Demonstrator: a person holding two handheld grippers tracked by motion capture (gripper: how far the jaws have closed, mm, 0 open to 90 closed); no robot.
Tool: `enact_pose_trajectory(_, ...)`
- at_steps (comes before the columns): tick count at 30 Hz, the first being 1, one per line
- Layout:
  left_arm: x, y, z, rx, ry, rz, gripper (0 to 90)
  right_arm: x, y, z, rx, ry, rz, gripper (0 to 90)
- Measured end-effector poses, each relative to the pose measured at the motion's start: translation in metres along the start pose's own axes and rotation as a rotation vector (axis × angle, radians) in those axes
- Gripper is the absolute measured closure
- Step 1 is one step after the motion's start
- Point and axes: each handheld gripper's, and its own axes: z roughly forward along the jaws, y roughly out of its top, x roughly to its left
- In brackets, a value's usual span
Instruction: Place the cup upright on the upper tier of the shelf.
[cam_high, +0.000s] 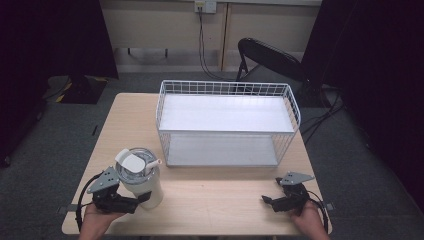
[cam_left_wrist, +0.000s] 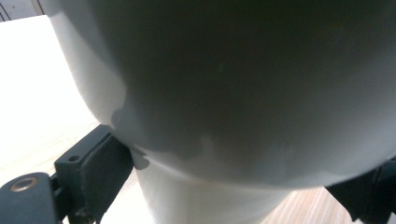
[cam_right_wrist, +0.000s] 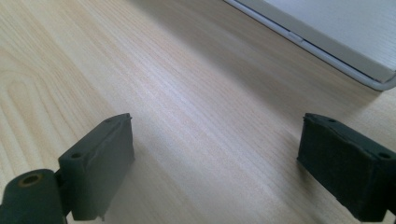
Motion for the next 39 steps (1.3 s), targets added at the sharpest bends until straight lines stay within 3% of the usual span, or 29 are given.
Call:
enact_pose_trajectory(9,0.002,-0.005,0.006,-0.051,-0.011,-0.018,7.1,0.000,0.000,0.000,0.000,0.000,0.000,9.8)
enact_pose_trajectory(12,0.002,-0.005,0.006,-0.068,-0.006,0.012,7.4,0.000,0.000,0.000,0.000,0.000,0.000,9.8)
enact_pose_trajectory(18,-0.002,-0.008,0.011,-0.110,0.020,0.021,7.3,0.000,0.000,0.000,0.000,0.000,0.000,9.8)
enact_pose_trajectory(22,-0.003,-0.009,0.014,-0.141,0.021,-0.028,5.7,0.000,0.000,0.000,0.000,0.000,0.000,9.8)
enact_pose_trajectory(27,-0.004,-0.010,0.013,-0.150,0.038,0.014,8.3,0.000,0.000,0.000,0.000,0.000,0.000,9.8)
enact_pose_trajectory(36,-0.008,-0.011,0.013,-0.168,0.053,0.042,9.7,0.000,0.000,0.000,0.000,0.000,0.000,9.8)
enact_pose_trajectory(37,-0.008,-0.010,0.012,-0.159,0.058,0.069,9.7,0.000,0.000,0.000,0.000,0.000,0.000,9.8)
enact_pose_trajectory(39,-0.009,-0.009,0.013,-0.163,0.041,0.072,9.8,0.000,0.000,0.000,0.000,0.000,0.000,9.8)
